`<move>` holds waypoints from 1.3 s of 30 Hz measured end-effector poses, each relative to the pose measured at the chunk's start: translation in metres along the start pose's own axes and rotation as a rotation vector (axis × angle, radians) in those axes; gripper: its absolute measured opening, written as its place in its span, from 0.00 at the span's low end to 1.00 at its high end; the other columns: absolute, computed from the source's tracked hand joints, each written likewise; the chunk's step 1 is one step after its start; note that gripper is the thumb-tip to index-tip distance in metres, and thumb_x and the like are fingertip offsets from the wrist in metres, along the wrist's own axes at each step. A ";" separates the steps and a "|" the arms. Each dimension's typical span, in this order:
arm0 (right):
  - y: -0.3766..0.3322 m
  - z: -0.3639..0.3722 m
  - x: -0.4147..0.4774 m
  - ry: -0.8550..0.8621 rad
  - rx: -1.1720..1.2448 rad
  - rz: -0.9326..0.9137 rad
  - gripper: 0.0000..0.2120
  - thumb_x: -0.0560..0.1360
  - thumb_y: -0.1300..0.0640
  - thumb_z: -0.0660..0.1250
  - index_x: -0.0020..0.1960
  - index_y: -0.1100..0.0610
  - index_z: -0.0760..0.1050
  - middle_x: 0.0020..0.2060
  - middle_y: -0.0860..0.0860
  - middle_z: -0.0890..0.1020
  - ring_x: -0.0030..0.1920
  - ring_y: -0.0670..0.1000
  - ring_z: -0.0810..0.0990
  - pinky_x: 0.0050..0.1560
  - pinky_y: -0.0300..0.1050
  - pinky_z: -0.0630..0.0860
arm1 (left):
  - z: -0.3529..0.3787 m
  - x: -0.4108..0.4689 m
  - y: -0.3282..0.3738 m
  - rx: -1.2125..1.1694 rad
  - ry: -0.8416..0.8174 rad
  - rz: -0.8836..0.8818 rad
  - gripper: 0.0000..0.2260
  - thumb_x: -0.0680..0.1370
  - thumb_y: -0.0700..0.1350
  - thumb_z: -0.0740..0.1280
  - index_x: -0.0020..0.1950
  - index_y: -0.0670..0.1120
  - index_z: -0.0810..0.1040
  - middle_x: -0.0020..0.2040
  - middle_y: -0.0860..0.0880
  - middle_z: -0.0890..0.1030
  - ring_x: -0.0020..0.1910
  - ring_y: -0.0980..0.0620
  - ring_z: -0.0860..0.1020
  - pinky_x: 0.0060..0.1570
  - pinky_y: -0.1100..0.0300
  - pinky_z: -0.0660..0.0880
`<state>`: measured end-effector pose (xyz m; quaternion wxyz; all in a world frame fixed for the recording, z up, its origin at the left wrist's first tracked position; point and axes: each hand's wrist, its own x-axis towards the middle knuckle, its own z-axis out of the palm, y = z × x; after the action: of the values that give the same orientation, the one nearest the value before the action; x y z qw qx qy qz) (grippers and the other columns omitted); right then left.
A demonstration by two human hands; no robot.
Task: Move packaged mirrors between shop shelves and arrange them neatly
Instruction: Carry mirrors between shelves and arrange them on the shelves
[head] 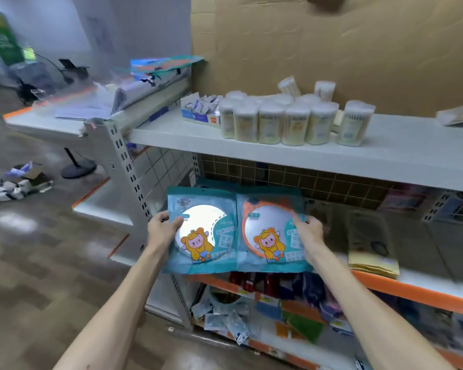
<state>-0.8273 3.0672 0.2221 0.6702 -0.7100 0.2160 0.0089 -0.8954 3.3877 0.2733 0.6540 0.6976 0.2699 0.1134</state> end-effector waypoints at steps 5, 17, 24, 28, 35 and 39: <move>0.003 0.011 0.012 0.089 0.017 0.090 0.14 0.77 0.53 0.68 0.59 0.57 0.72 0.49 0.58 0.82 0.49 0.58 0.83 0.53 0.61 0.81 | 0.010 0.065 -0.005 0.021 -0.072 -0.012 0.03 0.77 0.38 0.69 0.49 0.43 0.77 0.46 0.42 0.84 0.42 0.41 0.84 0.43 0.46 0.82; -0.008 0.070 0.040 0.328 0.088 0.204 0.12 0.78 0.66 0.60 0.61 0.63 0.67 0.45 0.60 0.78 0.42 0.56 0.77 0.41 0.48 0.75 | 0.040 0.202 -0.008 0.141 -0.154 -0.029 0.11 0.73 0.38 0.72 0.54 0.39 0.78 0.41 0.43 0.82 0.36 0.45 0.80 0.36 0.52 0.79; -0.024 0.093 0.070 0.315 0.046 0.239 0.16 0.80 0.46 0.63 0.49 0.60 0.74 0.37 0.54 0.76 0.35 0.50 0.74 0.32 0.40 0.71 | 0.059 0.249 0.007 0.140 -0.197 0.063 0.20 0.72 0.39 0.75 0.63 0.40 0.76 0.61 0.40 0.79 0.53 0.41 0.80 0.51 0.53 0.79; -0.025 0.105 0.093 0.305 -0.018 0.073 0.20 0.79 0.41 0.62 0.57 0.57 0.73 0.46 0.54 0.80 0.41 0.51 0.78 0.35 0.42 0.73 | 0.072 0.270 -0.003 0.187 -0.197 0.025 0.22 0.72 0.42 0.76 0.64 0.40 0.77 0.60 0.40 0.80 0.52 0.43 0.80 0.49 0.56 0.76; -0.003 0.117 0.114 0.359 -0.106 0.022 0.08 0.81 0.56 0.59 0.52 0.60 0.75 0.46 0.58 0.83 0.47 0.57 0.83 0.51 0.56 0.82 | 0.080 0.291 -0.033 0.308 -0.234 0.052 0.15 0.75 0.43 0.71 0.60 0.39 0.79 0.52 0.35 0.82 0.32 0.46 0.79 0.26 0.60 0.74; -0.004 0.121 0.115 0.362 -0.173 -0.001 0.07 0.81 0.57 0.61 0.51 0.60 0.75 0.44 0.57 0.82 0.46 0.56 0.83 0.46 0.49 0.82 | 0.084 0.286 -0.039 0.327 -0.250 0.079 0.11 0.76 0.38 0.70 0.57 0.36 0.78 0.48 0.36 0.82 0.30 0.47 0.76 0.33 0.56 0.74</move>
<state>-0.6879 3.1488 0.1792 0.5567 -0.7552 0.3310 -0.1009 -0.6244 3.4668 0.1692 0.5556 0.8131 0.1738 0.0063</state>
